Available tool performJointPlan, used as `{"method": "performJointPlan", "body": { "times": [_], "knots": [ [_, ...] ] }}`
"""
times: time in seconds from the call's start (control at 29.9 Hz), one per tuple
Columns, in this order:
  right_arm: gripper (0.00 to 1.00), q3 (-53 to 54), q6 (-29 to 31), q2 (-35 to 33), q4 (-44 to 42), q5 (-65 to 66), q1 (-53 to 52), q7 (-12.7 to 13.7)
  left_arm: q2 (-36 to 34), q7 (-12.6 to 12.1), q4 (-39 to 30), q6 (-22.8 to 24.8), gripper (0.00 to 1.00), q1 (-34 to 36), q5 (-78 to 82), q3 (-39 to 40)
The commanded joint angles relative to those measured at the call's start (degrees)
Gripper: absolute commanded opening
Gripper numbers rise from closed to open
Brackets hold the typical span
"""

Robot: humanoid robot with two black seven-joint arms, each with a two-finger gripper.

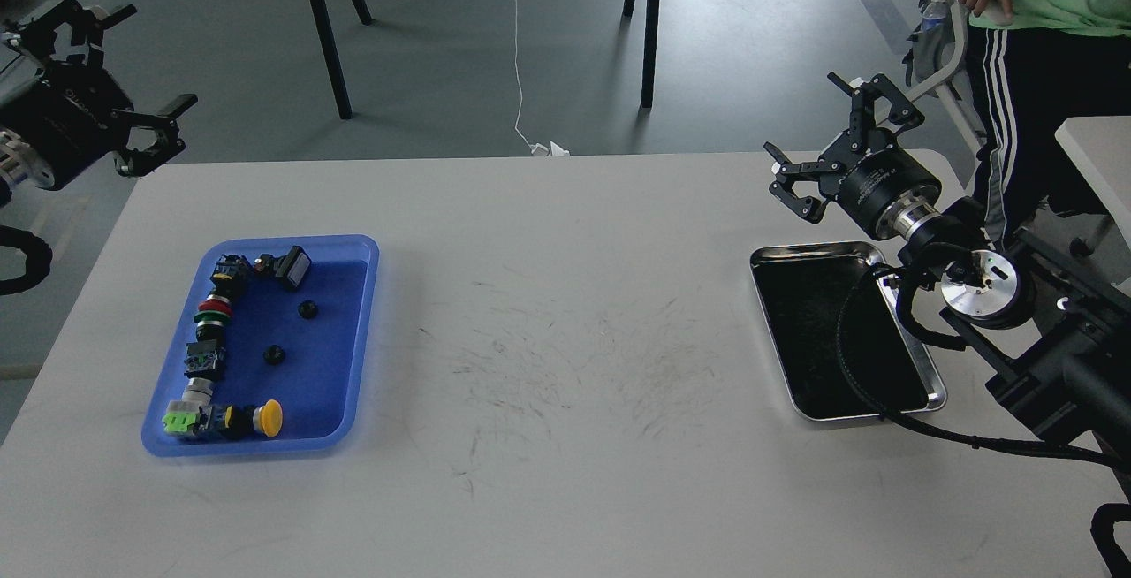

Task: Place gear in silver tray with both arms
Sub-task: 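Raise the left gripper and swing it toward the blue tray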

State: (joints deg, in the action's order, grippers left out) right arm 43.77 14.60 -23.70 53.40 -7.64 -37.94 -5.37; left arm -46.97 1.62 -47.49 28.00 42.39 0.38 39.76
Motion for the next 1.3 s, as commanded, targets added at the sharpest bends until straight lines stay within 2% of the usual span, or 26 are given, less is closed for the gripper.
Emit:
{"method": "performJointPlan", "body": {
  "times": [0.0, 0.27, 0.47, 0.64, 0.77, 0.87, 0.97, 1.1, 1.17, 1.27],
  "knots": [
    [0.99, 0.0, -0.01, -0.03, 0.12, -0.01, 0.06, 0.01, 0.38, 0.31, -0.41, 0.0, 0.99, 0.15, 1.2, 0.41],
    [0.99, 0.0, -0.01, -0.03, 0.12, 0.08, 0.06, 0.01, 5.56, 0.31, -0.85, 0.0, 0.99, -0.46, 0.23, 6.74],
    [0.99, 0.35, -0.01, -0.03, 0.12, -0.01, 0.24, 0.01, 5.13, 1.28, -0.67, -0.23, 0.99, -2.04, -0.12, 7.7],
    [0.99, 0.44, -0.01, 0.06, 0.12, 0.08, 0.5, -0.08, 4.87, 0.93, -1.72, -2.77, 0.99, -4.85, 1.81, 4.99],
    [0.99, 0.35, -0.01, 0.06, 0.12, -0.01, 0.59, 0.01, 2.41, 0.49, -3.22, -2.78, 0.99, -4.86, 4.53, -0.46],
    [0.99, 0.44, 0.08, -0.03, 0.12, 0.08, 0.59, 0.01, 0.91, 0.93, -3.22, -3.12, 0.99, -4.68, 5.07, -0.82],
    [0.99, 0.44, -0.01, -0.03, 0.21, 0.08, 0.76, -0.08, 0.3, 2.24, -4.7, -6.62, 0.98, -5.47, 4.1, -0.12],
    [0.99, 0.44, -0.01, -0.03, 0.39, 0.08, 1.03, -0.08, -0.85, 6.98, -8.93, -15.77, 0.98, -5.56, 3.05, 0.32],
    [0.99, 0.44, 0.08, -0.03, 0.48, -0.01, 1.03, -0.08, -0.5, 8.92, -9.02, -17.27, 0.98, -5.48, 2.08, 1.46],
    [0.99, 0.44, -0.01, -0.03, 0.48, 0.08, 1.2, -0.08, 1.35, 9.28, -9.46, -16.66, 0.98, -5.3, 1.81, 2.25]
  ]
}}
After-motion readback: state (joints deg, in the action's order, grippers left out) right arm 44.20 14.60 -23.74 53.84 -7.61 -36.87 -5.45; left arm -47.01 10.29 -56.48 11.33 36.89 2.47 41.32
